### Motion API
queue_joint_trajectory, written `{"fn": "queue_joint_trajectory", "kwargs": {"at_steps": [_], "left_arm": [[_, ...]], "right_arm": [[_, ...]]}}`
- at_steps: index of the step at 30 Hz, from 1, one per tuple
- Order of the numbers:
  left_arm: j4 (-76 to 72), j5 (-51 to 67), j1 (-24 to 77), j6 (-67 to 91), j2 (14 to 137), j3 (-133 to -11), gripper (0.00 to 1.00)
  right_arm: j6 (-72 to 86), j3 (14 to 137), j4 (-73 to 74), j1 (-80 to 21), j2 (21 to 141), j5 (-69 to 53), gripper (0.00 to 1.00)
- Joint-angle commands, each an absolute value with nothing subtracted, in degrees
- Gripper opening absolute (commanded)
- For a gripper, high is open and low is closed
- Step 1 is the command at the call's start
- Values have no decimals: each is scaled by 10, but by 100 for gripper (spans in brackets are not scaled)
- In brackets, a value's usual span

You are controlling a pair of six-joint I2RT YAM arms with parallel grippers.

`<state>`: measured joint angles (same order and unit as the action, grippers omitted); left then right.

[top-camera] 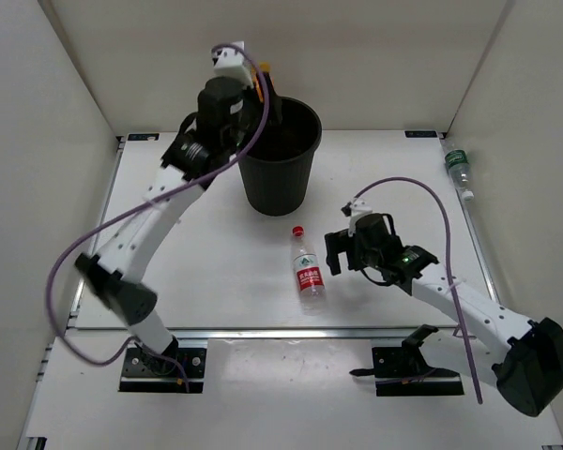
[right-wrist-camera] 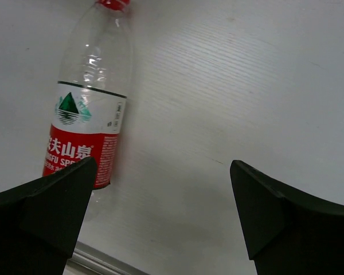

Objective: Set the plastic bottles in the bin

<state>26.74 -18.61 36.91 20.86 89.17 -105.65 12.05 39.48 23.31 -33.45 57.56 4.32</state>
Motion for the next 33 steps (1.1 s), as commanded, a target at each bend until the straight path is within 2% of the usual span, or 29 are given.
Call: {"fn": "queue_joint_trajectory", "kwargs": {"at_steps": [1,4,5,6,11,16,19,24,26,29,30,31,33], "left_arm": [[304,-195,321,163,1031,-1158,60],[316,-190,304,157,1098,-1226,74],[324,-191,303,161,1115,-1251,83],[335,-195,301,158,1120,-1262,98],[319,-196,306,150,1091,-1271,99],[344,-229,318,113,1021,-1279,99],[340,-248,339,108,922,-1168,98],[268,-221,322,215,647,-749,99],[282,-213,307,249,588,-658,98],[358,-202,280,289,531,-549,99],[369,-193,277,301,507,-513,99],[380,-172,265,318,494,-493,98],[388,-146,239,339,444,-438,99]], "right_arm": [[133,420,177,-374,610,73,99],[146,437,165,-392,645,63,99],[152,439,166,-400,653,63,99],[149,439,150,-406,658,55,99],[147,465,128,-456,713,79,99],[149,473,121,-456,745,83,99],[149,462,99,-446,767,78,99],[163,457,77,-449,824,118,99],[160,457,73,-452,841,112,94],[154,468,73,-469,860,132,80],[162,475,80,-474,856,134,68],[151,489,94,-482,853,141,46],[133,524,123,-500,828,140,39]]}}
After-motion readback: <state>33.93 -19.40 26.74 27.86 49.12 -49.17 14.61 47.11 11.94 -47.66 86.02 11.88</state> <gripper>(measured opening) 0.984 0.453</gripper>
